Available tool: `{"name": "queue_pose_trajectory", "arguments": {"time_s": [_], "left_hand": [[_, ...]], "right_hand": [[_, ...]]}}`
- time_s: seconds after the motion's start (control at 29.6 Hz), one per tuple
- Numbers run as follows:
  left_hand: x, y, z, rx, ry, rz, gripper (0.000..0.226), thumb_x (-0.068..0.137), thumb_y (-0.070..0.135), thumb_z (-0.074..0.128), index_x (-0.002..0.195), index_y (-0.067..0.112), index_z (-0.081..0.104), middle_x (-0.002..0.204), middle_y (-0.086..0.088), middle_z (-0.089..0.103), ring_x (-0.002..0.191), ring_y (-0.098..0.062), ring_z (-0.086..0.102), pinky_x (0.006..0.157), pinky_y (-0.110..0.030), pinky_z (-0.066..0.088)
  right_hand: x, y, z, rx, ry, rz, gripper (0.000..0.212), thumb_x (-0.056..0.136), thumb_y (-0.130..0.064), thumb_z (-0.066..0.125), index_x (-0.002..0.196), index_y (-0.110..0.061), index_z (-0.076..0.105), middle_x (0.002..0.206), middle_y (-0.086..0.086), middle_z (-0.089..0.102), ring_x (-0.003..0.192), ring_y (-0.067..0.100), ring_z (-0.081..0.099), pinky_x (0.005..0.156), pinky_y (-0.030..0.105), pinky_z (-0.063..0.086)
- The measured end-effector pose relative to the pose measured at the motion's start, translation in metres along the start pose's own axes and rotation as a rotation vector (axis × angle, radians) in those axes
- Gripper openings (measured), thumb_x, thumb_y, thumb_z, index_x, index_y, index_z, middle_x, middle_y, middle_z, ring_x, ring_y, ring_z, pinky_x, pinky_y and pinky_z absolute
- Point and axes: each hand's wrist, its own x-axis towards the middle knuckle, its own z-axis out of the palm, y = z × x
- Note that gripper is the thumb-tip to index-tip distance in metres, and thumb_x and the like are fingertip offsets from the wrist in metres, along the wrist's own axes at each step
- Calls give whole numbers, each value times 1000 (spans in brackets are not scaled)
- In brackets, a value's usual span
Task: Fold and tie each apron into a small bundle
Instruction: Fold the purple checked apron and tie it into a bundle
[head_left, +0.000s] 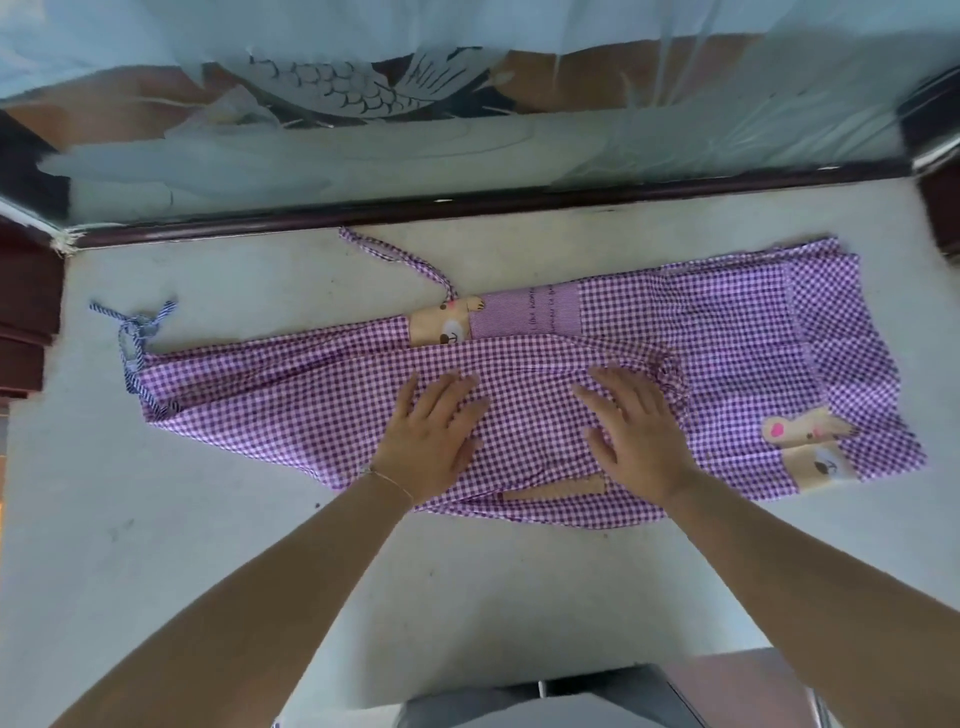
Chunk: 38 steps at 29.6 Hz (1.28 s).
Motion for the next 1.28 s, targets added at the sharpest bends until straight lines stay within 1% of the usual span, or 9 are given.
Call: {"name": "queue_pose_trajectory", "arguments": {"time_s": [0.17,0.37,0.47,0.64,0.88,0.95,1.05,1.18,1.28], "left_hand": [[-20,66,21,77,-345,54,90,70,70,53,146,31,26,154,-3,30,141,-35,26,107,-67,18],[-26,65,22,104,-415,-148,84,88,39,56,145,37,-6,161,-1,-3,146,-38,0,110,-64,7],[-24,63,9,18,-426,-298,75,88,32,56,148,36,12,159,0,18,144,-37,17,108,-63,22],[-7,68,-3,-190,-317,-486,52,96,19,42,145,34,33,156,12,23,147,-20,12,118,-50,15],[2,72,-15,-422,-329,-646,45,98,13,40,141,28,42,147,0,43,132,-25,45,113,-38,32],[5,76,-28,-446,-478,-587,37,101,14,35,136,19,48,135,-4,54,121,-25,52,105,-30,37],[8,85,-38,-455,-678,-536,38,103,18,31,140,17,43,134,-9,55,114,-25,56,98,-32,41],[12,84,-33,-289,-697,-528,40,102,20,32,142,22,40,151,-10,25,109,-30,58,99,-38,44],[20,83,-32,-239,-662,-552,35,101,15,36,133,18,50,150,-7,17,109,-26,57,102,-36,43]], "right_hand": [[-36,-26,31,-118,-383,-131,86,75,-78,40,144,-27,35,154,10,29,142,39,25,107,68,24],[-49,-9,27,-160,-464,-39,105,65,-62,69,148,-14,26,155,19,27,139,45,28,105,65,23],[-46,-10,24,-166,-482,-26,103,65,-46,78,148,-12,26,153,21,28,139,43,30,106,60,23],[-35,14,8,-158,-415,125,83,58,-36,83,131,-7,55,137,18,52,125,38,50,95,59,46],[-41,59,-14,-223,-225,129,37,58,-10,80,93,-6,66,93,10,72,96,29,67,105,59,33],[-44,57,-25,-236,-338,171,22,80,-11,64,101,-8,60,95,8,69,98,27,65,113,49,29],[-40,54,-43,-146,-642,322,27,97,-15,42,123,-11,50,120,9,60,112,28,58,96,38,44],[-21,65,-44,-94,-834,210,34,101,-21,39,129,-7,52,127,12,58,111,27,58,86,32,44],[-8,81,-42,-110,-818,100,40,100,-31,41,132,-10,52,131,13,48,117,29,50,95,37,44]]}}
